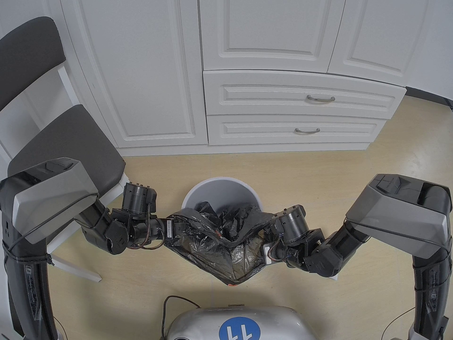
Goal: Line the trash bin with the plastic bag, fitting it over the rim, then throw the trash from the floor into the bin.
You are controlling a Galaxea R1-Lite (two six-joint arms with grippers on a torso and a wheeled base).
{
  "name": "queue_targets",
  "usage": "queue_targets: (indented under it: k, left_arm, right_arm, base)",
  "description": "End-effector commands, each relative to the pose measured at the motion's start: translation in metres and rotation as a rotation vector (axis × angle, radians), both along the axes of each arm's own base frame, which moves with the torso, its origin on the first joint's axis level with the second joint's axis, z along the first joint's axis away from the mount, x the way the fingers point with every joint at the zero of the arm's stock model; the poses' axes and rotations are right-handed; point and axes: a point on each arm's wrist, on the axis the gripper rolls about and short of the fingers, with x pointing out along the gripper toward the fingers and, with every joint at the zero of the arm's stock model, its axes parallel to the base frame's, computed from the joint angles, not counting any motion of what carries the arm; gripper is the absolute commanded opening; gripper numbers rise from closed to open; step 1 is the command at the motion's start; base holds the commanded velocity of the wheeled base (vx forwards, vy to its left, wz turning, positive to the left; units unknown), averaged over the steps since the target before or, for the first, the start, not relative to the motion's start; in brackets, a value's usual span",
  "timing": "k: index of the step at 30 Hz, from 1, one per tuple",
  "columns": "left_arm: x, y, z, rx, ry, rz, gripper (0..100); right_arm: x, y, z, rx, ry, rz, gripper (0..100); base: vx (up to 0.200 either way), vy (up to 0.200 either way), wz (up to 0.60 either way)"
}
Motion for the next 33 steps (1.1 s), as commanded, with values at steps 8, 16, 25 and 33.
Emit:
queue_targets:
  k: [8, 16, 25, 33]
  left_arm:
    - [-0.007, 0.000, 0.014, -0.010, -0.029, -0.004, 100]
    - [-0.010, -0.003, 0.015, -0.007, -0.027, -0.014, 100]
    - [-0.016, -0.006, 0.009, 0.003, -0.004, -0.037, 100]
    - [-0.014, -0.006, 0.004, 0.005, 0.008, -0.036, 100]
  right_arm:
    - [-0.055, -0.051, 0.075, -0.082, -0.092, 0.197, 100]
    - [-0.058, -0.032, 0.119, 0.044, -0.280, 0.281, 100]
    - [-0.042, 0.044, 0.119, -0.157, -0.221, 0.506, 100]
    - [-0.019, 0.069, 0.054, -0.351, -0.167, 0.638, 100]
  base:
    - [0.000, 0.000, 0.00]
    - [0.000, 0.000, 0.00]
    - [0.000, 0.000, 0.00]
    - [0.000, 0.000, 0.00]
